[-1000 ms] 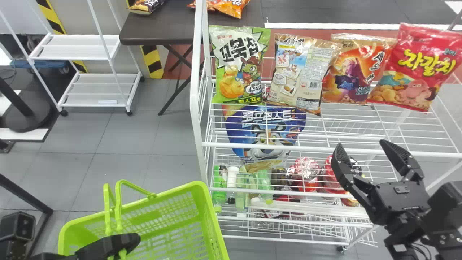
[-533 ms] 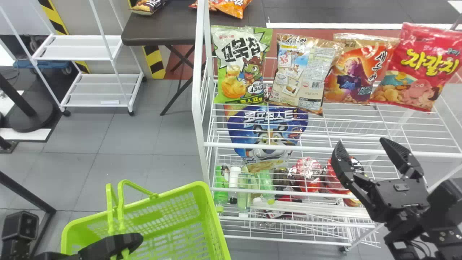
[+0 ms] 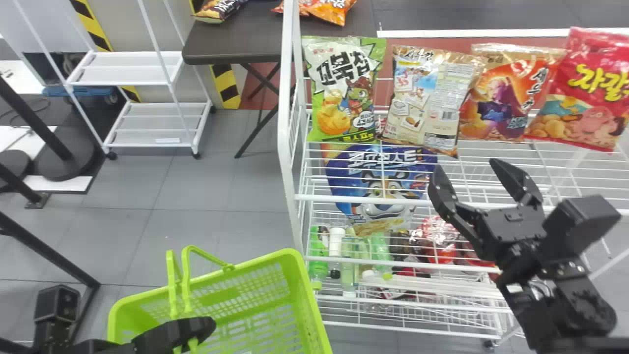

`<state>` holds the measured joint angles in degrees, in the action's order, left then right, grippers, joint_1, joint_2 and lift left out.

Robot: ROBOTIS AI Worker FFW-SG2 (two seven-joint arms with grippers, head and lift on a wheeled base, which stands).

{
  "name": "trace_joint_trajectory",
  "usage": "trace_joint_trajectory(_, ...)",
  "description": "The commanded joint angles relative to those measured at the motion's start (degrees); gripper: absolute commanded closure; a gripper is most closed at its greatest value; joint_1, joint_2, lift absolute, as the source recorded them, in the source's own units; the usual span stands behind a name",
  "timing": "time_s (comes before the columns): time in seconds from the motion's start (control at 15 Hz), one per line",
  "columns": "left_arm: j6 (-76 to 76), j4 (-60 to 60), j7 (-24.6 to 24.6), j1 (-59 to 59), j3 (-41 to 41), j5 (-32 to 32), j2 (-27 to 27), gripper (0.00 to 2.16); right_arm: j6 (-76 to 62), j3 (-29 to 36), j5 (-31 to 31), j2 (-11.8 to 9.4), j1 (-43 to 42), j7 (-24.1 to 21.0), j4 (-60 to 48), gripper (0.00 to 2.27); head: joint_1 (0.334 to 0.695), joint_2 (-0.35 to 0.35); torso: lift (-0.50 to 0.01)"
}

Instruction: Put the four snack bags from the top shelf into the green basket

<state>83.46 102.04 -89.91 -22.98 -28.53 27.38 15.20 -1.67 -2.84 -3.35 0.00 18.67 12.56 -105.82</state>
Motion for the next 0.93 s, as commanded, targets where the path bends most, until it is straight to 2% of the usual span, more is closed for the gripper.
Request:
trace_joint_trajectory(0.0,0.00,0.00,-0.66,-0.40,-0.21,0.05,-0.08,2.15,1.11,-3.66,0.54,0.05,-6.72,-0.08,5.45,0.14,0.695,0.135,0.000)
trace_joint_trajectory(0.2,-0.70,-0.09,-0.66,-0.93,-0.73,0.05,-0.17,2.15,1.11,-8.85,0.28,0.05,-15.42,-2.63,14.59,0.14,0.695,0.188,0.000)
trace_joint_trajectory(0.4,-1.05,-0.18,-0.66,-1.19,-0.73,0.05,-0.52,2.15,0.93,-11.40,0.28,0.05,-23.51,-3.95,24.34,0.14,0.695,0.242,0.000)
trace_joint_trajectory(0.67,-1.58,-0.53,-0.66,-1.37,-0.73,0.05,-0.52,2.15,-1.53,-14.83,0.10,0.05,-30.10,-8.17,33.31,0.14,0.695,0.259,0.000)
trace_joint_trajectory(0.87,-1.93,-0.71,-0.66,-1.37,-0.73,0.05,-0.52,2.15,-2.06,-15.44,-0.25,0.05,-36.25,-7.99,41.48,0.14,0.695,0.258,0.000)
